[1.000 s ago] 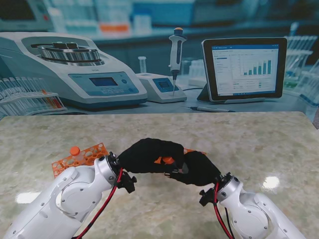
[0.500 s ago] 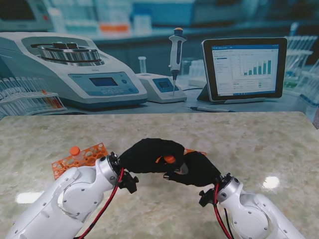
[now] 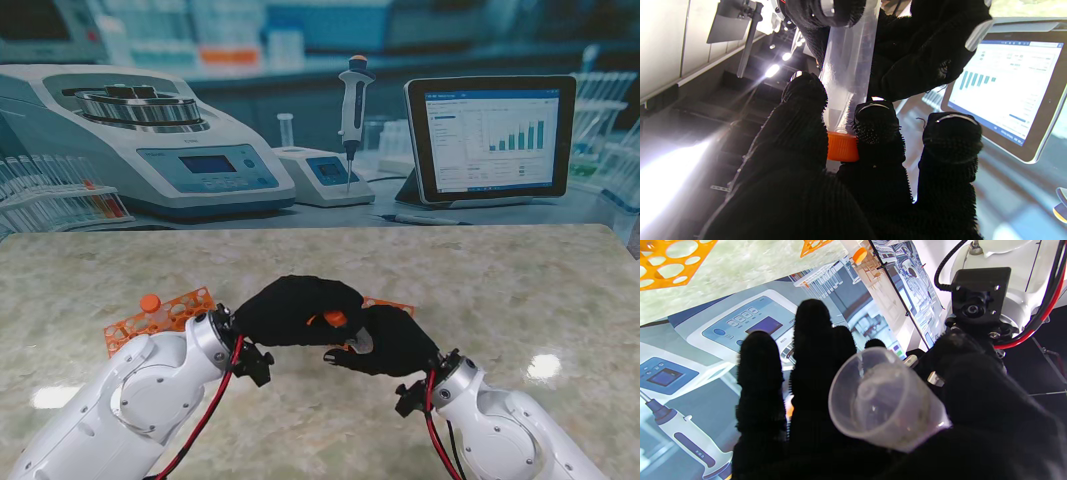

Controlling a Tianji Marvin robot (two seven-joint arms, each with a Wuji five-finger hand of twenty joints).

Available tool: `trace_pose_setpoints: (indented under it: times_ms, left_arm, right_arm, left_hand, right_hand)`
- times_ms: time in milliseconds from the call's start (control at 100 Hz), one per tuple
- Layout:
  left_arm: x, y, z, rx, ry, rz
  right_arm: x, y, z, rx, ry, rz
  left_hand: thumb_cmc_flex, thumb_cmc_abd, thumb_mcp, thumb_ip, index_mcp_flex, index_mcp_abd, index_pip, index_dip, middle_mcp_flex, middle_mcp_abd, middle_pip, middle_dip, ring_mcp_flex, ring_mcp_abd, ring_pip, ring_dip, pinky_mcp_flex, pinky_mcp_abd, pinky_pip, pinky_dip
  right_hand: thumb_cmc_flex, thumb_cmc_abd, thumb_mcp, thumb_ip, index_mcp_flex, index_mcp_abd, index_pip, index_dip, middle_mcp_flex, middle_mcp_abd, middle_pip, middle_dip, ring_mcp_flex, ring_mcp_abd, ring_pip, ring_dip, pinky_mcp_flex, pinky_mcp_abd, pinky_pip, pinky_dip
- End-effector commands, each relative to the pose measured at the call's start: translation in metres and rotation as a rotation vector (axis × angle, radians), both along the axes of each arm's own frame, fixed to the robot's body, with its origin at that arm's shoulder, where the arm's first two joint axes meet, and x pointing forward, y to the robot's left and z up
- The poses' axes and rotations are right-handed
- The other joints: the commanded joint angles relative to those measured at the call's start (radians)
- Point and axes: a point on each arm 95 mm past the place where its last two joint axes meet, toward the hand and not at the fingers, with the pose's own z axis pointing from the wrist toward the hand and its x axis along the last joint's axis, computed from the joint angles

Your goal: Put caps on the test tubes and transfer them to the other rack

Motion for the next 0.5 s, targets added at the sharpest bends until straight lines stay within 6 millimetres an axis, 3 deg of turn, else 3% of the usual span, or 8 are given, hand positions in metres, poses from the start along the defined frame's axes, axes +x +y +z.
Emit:
trace_pose_setpoints:
  times_ms: [0, 230, 490]
  left_arm:
    - [0.002, 0.004, -0.001, 0.015, 0.005, 0.015]
    - [0.000, 0.009, 0.003, 0.006, 0.006, 0.018]
    - [-0.002, 0.015, 0.008, 0.020, 0.000, 0.027]
  right_arm:
    - [-0.004, 0.007, 0.002, 0.011, -0.006, 0.013]
    - [-0.003, 0.003, 0.000, -0.016, -0.005, 0.013]
    - [0.000, -0.002, -0.003, -0.035, 0.014, 0.016]
  left_hand:
    - [0.197, 0.199, 0.463, 0.100, 0.188, -0.018, 0.261, 0.176, 0.209, -0.067, 0.271, 0.076, 0.018, -0.046, 0.034, 0.003, 0.018, 0.018, -0.004, 0.045]
    - [0.188, 0.192, 0.479, 0.107, 0.196, -0.010, 0.260, 0.192, 0.218, -0.063, 0.273, 0.088, 0.017, -0.026, 0.050, 0.025, -0.010, 0.030, -0.012, 0.074]
    - [0.184, 0.190, 0.487, 0.110, 0.201, -0.012, 0.266, 0.202, 0.221, -0.063, 0.275, 0.094, 0.021, -0.029, 0.053, 0.029, -0.001, 0.027, -0.012, 0.085]
  right_hand:
    - [-0.038, 0.034, 0.009, 0.027, -0.032, -0.042, -0.046, 0.007, -0.055, 0.006, -0.032, -0.028, -0.046, 0.016, -0.077, -0.025, -0.057, 0.027, -0.025, -0.022]
    - [-0.070, 0.050, -0.053, 0.030, -0.050, -0.073, -0.111, -0.084, -0.132, 0.006, -0.114, -0.142, -0.171, 0.051, -0.194, -0.127, -0.206, 0.063, -0.076, -0.086]
    - [-0.120, 0.059, -0.092, 0.029, -0.074, -0.070, -0.115, -0.110, -0.188, -0.004, -0.138, -0.171, -0.272, 0.069, -0.245, -0.165, -0.306, 0.085, -0.112, -0.104]
